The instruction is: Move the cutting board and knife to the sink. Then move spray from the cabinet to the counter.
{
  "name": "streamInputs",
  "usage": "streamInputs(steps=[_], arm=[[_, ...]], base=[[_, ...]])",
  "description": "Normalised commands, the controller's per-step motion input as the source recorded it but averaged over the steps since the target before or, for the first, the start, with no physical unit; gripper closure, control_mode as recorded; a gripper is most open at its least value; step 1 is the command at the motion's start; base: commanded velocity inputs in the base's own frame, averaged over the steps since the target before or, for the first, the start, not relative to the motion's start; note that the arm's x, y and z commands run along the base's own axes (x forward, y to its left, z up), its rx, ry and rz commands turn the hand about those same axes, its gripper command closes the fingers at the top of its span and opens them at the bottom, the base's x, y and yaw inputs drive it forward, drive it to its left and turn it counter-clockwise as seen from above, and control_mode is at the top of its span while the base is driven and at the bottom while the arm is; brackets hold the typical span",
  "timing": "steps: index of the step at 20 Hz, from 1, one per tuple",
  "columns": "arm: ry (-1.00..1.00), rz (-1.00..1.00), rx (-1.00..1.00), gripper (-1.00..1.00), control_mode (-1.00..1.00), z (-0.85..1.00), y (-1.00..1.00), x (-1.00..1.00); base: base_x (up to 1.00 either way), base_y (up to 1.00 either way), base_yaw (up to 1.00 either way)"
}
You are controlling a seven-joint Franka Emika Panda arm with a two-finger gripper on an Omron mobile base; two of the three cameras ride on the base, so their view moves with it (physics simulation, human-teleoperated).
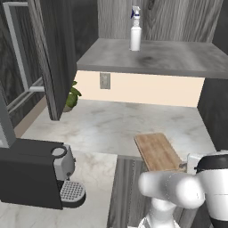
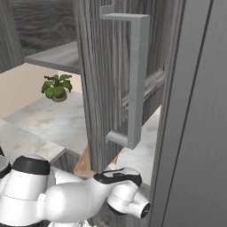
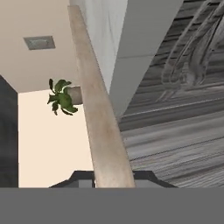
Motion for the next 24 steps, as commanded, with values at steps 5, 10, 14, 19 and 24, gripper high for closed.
streamInputs(steps=[5, 10, 14, 19, 24], arm=[[-0.11, 0.04, 0.05, 1.0, -1.0, 0.46, 0.0, -0.13], [-0.11, 0.01, 0.1, 1.0, -1.0, 0.51, 0.0, -0.02], [-0.11, 0.0, 0.11, 1.0, -1.0, 0.54, 0.03, 0.0], [-0.1, 0.01, 0.1, 1.0, -1.0, 0.65, 0.17, -0.03], [-0.06, 0.0, 0.0, 1.0, -1.0, 0.76, 0.41, -0.2]], base=[[0.0, 0.0, 0.0], [0.0, 0.0, 0.0], [0.0, 0.0, 0.0], [0.0, 0.0, 0.0], [0.0, 0.0, 0.0]])
